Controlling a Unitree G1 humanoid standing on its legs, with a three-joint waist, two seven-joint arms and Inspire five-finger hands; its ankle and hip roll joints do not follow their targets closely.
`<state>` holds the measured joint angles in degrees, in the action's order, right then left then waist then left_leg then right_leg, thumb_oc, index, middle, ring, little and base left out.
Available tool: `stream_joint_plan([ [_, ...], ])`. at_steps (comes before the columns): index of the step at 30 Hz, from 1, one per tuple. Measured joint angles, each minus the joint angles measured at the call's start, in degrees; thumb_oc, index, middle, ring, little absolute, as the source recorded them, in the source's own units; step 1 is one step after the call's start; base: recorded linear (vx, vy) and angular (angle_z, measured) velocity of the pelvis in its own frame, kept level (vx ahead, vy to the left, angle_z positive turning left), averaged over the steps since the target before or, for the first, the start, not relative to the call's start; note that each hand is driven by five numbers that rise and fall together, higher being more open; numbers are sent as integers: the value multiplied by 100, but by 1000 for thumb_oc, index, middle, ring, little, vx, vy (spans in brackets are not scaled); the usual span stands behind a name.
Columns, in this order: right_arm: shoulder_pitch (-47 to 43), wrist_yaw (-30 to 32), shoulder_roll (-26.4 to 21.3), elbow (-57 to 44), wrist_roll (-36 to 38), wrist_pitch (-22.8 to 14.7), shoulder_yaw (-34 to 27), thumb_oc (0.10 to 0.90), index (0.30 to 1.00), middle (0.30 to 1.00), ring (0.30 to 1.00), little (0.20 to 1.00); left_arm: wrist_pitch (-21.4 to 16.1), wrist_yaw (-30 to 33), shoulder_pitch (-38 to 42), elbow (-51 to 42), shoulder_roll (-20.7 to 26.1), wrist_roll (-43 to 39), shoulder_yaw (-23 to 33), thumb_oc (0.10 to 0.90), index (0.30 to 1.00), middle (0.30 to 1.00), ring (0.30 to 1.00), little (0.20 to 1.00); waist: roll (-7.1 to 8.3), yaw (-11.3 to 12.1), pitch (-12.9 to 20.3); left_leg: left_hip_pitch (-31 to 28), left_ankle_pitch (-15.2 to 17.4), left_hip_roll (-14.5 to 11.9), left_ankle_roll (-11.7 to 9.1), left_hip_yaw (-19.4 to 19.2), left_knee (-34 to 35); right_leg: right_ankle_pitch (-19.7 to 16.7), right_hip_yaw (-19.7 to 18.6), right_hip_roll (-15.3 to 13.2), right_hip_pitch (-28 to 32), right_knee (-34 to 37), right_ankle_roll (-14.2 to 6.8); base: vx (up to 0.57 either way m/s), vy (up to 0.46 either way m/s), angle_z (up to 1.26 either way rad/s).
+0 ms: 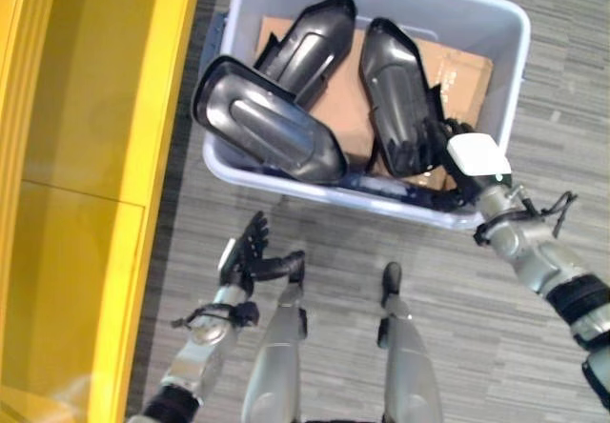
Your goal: Move parts from the plastic box to the shelf.
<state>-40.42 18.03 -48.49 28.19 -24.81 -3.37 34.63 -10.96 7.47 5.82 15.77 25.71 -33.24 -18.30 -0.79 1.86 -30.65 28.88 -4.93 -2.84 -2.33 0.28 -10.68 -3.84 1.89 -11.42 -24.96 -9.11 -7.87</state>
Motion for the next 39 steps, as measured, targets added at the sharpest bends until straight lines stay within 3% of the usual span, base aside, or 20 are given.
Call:
stream_joint_plan([
  [18,-161,206,268,212,-268,181,4,900,1000,1000,1000,1000,-68,122,11,2,-13,-1,3,900,1000,1000,1000,1000,-59,25,-25,181,-44,3,-27,14,-25,192,-11,-14,-362,-440,8,-1,0,0],
  [33,-1161,758,805,1553,-1230,524,296,900,1000,1000,1000,1000,-163,234,67,-1,-25,-2,-70,900,1000,1000,1000,1000,-88,140,-34,1159,-4,24,-16,46,-646,531,-185,-36,-1613,-1620,122,0,0,0],
  [38,-1210,888,1059,1838,-1274,626,209,900,1000,1000,1000,1000,-187,249,84,-6,-30,-3,-132,900,1000,1000,1000,1000,-94,147,-31,1223,7,19,-26,68,-724,564,-185,-28,-1674,-1721,139,0,0,0],
  [39,-1203,919,1113,1919,-1260,625,182,514,459,459,459,459,-204,290,87,-6,-31,-3,-156,900,1000,1000,1000,1000,-97,148,-30,1236,6,19,-28,74,-727,569,-182,-29,-1689,-1732,139,0,0,0],
])
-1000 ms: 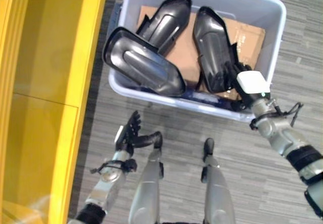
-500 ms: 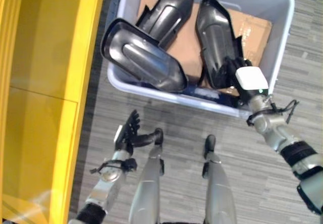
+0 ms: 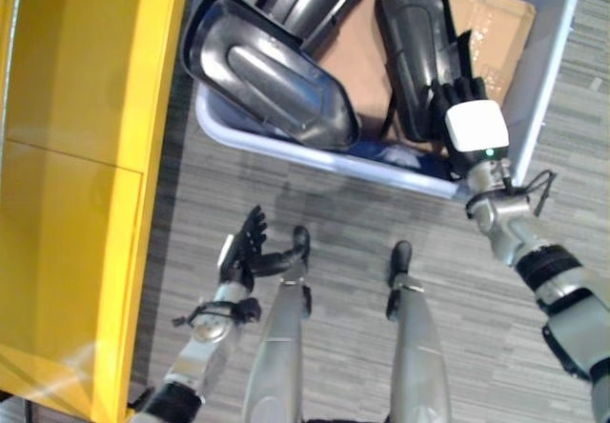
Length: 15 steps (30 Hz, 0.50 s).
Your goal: Move parts from the plastic box to the shelf.
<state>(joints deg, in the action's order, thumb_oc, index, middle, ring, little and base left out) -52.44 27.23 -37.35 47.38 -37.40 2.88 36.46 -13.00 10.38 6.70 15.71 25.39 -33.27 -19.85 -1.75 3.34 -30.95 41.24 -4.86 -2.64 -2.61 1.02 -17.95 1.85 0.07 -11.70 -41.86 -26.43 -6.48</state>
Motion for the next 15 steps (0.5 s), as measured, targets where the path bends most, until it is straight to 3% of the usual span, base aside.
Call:
stream_joint_plan([
  [1,-7,48,51,57,52,1,-29,400,300,300,300,300,-2,41,8,2,-10,0,-23,900,1000,1000,1000,1000,-1,-1,1,25,1,0,-1,6,-16,8,3,-1,-26,-25,4,0,0,0],
  [8,45,537,229,176,178,-10,-92,400,300,300,300,300,-2,49,55,11,-178,-10,-29,900,1000,1000,1000,1000,-4,-19,5,53,23,-6,-19,30,-90,77,8,3,-87,-139,46,0,0,0],
  [10,162,635,317,36,244,-20,-355,400,300,300,300,300,-2,52,65,12,-180,-10,-24,900,1000,1000,1000,1000,-15,-33,11,45,23,-17,-19,40,-92,74,16,14,-77,-145,50,0,0,0],
  [12,341,644,564,-1,855,-121,-788,400,300,300,300,300,-2,65,87,27,-204,-9,-24,900,1000,1000,1000,1000,-18,-32,13,7,23,-24,-20,49,-103,76,18,24,-33,-147,52,0,0,0],
  [15,584,643,665,-204,1224,-183,-854,400,300,300,300,300,-1,100,108,68,-221,-9,-32,900,1000,1000,1000,1000,-18,-29,13,-82,42,-26,-20,56,-88,81,34,25,71,-107,52,0,0,0],
])
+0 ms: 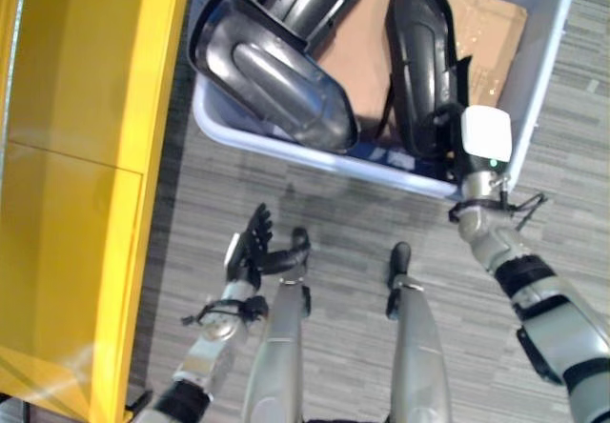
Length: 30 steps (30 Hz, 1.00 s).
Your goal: Move parts from the plastic box to the shelf.
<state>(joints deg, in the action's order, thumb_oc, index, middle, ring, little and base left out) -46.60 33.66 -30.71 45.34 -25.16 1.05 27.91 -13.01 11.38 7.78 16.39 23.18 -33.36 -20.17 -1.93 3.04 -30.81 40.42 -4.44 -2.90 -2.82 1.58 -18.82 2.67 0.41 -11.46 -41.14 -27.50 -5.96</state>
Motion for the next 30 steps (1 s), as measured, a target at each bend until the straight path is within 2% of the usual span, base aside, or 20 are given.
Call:
stream_joint_plan([
  [10,1186,-43,385,-696,121,-130,-136,400,300,300,300,300,6,180,15,46,-5,14,12,900,1000,1000,1000,1000,4,-19,1,-375,69,12,9,8,10,1,73,-19,516,206,-10,1,2,0],
  [15,1666,-74,402,-1031,120,-144,-182,400,300,300,300,300,21,181,6,125,-3,43,13,900,1000,1000,1000,1000,16,-82,1,-709,117,13,56,41,108,-34,149,-22,948,438,-43,4,-1,2],
  [20,2142,-78,262,-1617,82,-166,-238,400,300,300,300,300,48,174,-67,112,0,56,22,900,1000,1000,1000,1000,50,-131,13,-1265,69,-9,61,30,477,-174,186,-3,1543,924,-79,57,-7,-3],
  [26,2435,-90,-129,-2270,38,-178,-420,400,300,300,300,300,134,167,-102,98,10,71,71,900,1000,1000,1000,1000,102,-148,34,-1875,-11,-22,62,31,940,-514,315,32,2365,1766,-170,73,-12,1],
  [30,2438,-134,-416,-2787,-86,-185,-565,400,300,300,300,300,149,159,-253,0,36,103,321,900,1000,1000,1000,1000,222,-136,83,-2240,-51,-71,2,31,1123,-617,376,60,2847,2159,-153,68,-15,2],
])
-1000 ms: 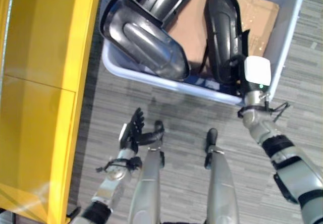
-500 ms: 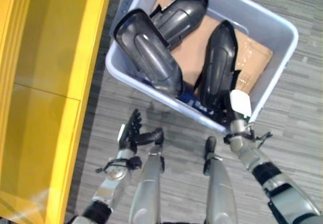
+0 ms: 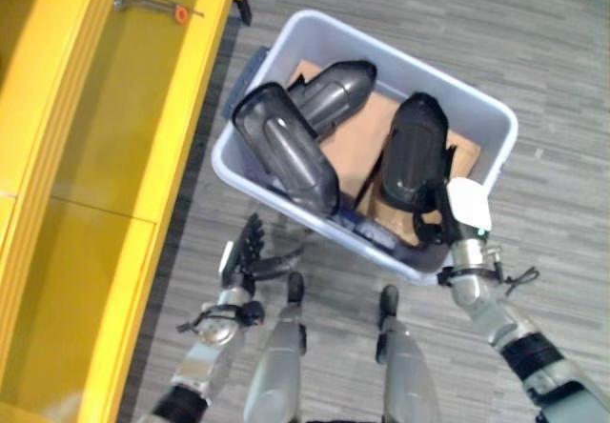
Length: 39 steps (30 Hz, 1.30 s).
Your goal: Move parts from the plastic box to the shelf.
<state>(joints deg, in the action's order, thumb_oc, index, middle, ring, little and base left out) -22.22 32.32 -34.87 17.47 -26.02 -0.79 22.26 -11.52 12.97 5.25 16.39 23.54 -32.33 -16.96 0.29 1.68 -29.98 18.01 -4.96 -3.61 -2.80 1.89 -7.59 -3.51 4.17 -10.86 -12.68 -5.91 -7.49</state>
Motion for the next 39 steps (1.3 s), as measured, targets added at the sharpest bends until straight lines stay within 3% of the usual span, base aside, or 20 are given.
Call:
stream_joint_plan([
  [7,-92,-63,-196,-391,-256,-75,-473,400,300,300,300,300,34,-220,-224,-74,101,4,277,900,1000,1000,1000,1000,366,3,387,-344,-3,-51,-44,16,217,-70,85,74,421,354,36,73,-28,2],
  [14,-12,-215,-263,-455,-336,-107,-541,400,300,300,300,300,142,-376,-524,-85,92,173,428,900,1000,1000,1000,1000,398,7,568,-671,0,-102,-41,-3,449,-146,98,107,751,607,53,76,-20,-1],
  [18,533,-378,-305,-1031,-612,-200,-958,400,300,300,300,300,234,-461,-775,-114,61,239,587,900,1000,1000,1000,1000,398,2,729,-920,-28,-157,-78,-21,657,-181,98,164,975,781,79,76,-3,-3],
  [25,1085,-450,-415,-1327,-982,-316,-1136,400,300,300,300,300,282,-501,-1075,-124,12,452,647,900,1000,1000,1000,1000,462,-119,1359,-1350,-179,-250,-167,-180,1214,-265,22,250,1193,1083,106,58,4,-11],
  [31,1452,-532,-518,-2015,-1053,-416,-1261,400,300,300,300,300,288,-510,-1236,-124,-55,460,721,900,1000,1000,1000,1000,463,-185,1550,-1538,-129,-318,-166,-329,1216,-265,-165,292,1273,1083,106,27,-1,-15],
  [39,1635,-581,-633,-2200,-1224,-608,-1362,400,300,300,300,300,296,-607,-1496,-122,-200,590,756,900,1000,1000,1000,1000,456,-327,1964,-1645,-125,-354,-171,-461,1237,-244,-287,324,1312,1088,132,6,-3,-7],
])
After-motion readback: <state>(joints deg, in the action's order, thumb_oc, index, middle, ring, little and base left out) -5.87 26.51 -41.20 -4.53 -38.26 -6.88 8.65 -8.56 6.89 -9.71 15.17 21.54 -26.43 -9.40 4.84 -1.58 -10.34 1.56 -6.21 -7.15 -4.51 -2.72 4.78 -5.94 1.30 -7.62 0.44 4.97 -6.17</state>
